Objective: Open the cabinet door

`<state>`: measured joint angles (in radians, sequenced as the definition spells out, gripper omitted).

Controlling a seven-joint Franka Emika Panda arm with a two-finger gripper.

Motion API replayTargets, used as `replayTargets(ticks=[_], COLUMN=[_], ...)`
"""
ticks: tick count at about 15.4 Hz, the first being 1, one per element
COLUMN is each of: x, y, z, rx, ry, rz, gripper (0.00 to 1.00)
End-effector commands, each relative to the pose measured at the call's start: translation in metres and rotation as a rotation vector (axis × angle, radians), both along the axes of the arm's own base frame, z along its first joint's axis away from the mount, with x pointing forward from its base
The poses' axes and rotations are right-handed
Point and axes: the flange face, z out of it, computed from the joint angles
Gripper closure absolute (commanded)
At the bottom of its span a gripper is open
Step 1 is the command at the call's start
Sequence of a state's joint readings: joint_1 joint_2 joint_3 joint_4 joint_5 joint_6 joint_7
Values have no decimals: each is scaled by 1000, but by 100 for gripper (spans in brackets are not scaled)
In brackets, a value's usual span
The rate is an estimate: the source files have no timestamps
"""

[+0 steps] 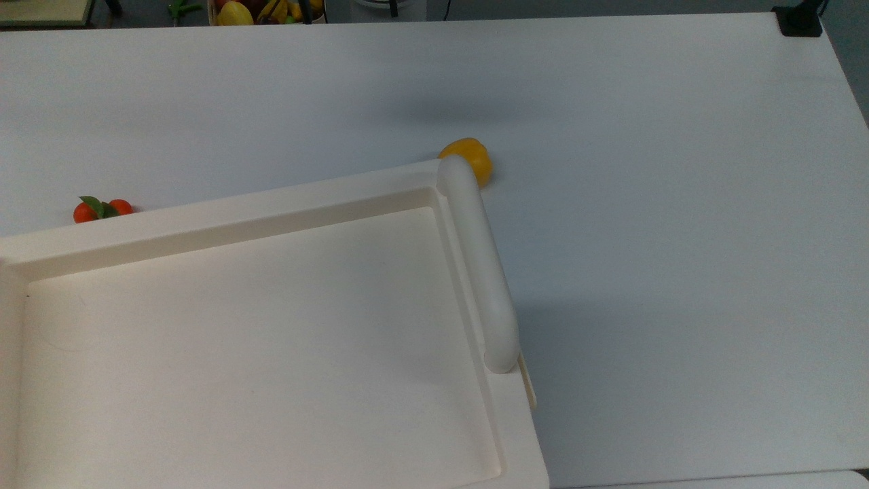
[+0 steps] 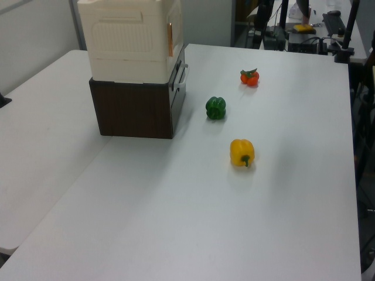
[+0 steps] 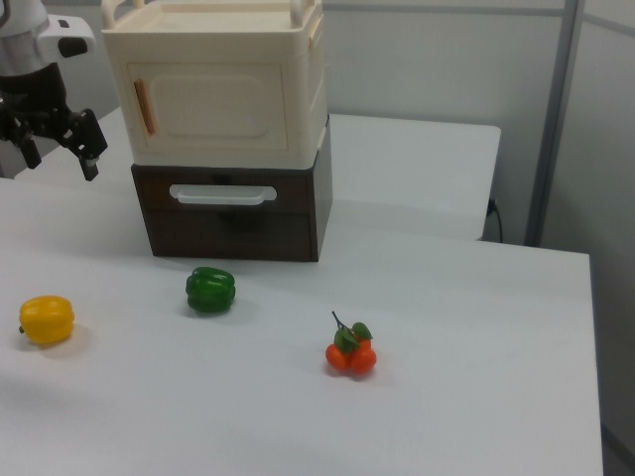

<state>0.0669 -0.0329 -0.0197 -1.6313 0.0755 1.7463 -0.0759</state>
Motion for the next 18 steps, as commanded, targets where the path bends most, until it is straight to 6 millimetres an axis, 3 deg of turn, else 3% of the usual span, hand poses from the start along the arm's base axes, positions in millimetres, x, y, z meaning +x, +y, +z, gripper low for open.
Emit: replayTargets(ticks=[1, 13, 15, 18], x=[-2, 0, 6, 31], y=[1, 0, 2, 14], z=[0, -3, -11, -17], rx=[3, 3, 0, 6], ry=[-10, -10, -3, -81], rz=[-37, -20, 11, 11], gripper=[0, 0, 0, 0])
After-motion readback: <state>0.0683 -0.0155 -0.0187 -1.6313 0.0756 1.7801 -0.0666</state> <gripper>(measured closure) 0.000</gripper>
